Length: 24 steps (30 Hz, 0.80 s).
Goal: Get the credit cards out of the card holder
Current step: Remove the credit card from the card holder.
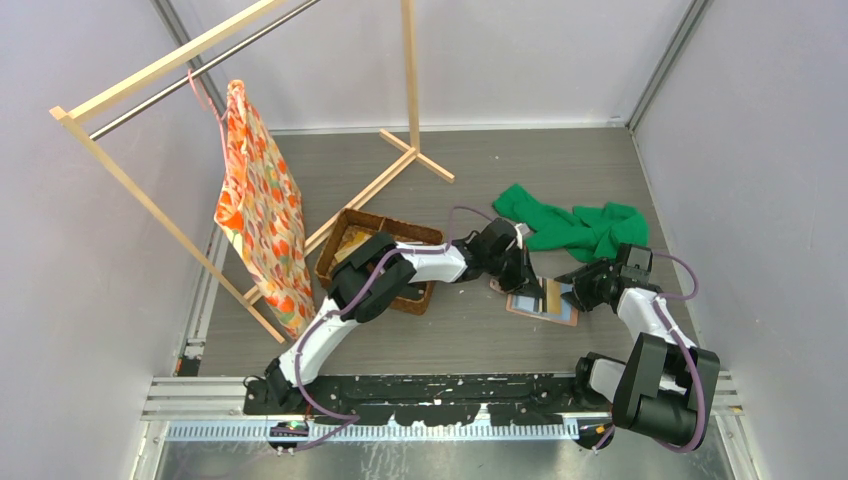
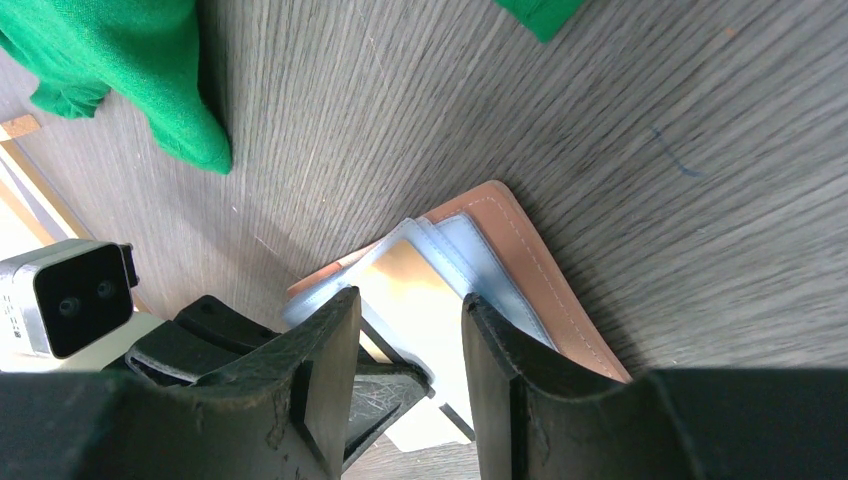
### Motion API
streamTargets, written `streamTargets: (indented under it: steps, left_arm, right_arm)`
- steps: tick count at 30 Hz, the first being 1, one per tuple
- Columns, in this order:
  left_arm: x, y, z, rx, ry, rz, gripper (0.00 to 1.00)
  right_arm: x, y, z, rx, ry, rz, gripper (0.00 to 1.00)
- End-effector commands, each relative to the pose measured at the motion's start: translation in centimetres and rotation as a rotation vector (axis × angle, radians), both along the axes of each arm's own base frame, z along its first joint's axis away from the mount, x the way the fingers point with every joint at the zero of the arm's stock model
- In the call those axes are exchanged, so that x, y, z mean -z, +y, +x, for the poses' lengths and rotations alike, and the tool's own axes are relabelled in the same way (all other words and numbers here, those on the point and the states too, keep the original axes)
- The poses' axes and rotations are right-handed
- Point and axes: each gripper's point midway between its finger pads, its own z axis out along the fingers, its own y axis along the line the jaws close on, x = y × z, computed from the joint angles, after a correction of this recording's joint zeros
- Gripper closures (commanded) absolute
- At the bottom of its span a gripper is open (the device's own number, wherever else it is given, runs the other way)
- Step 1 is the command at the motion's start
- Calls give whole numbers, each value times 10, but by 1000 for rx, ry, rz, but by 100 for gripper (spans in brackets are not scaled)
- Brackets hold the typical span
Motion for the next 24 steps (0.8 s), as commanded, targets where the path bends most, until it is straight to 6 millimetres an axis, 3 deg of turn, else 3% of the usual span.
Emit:
streamTargets:
  steps: [1,14,24]
  left_arm:
    - [23,15,0,-20,4,85,99]
    - [24,46,8,-44,33,93,100]
    - [13,65,10,-33,-9,136,100]
  right_arm:
    - [33,13,-47,-15,200,36,52]
    - [33,12,-45,-13,201,30,52]
    - [33,12,-45,-13,203,29,52]
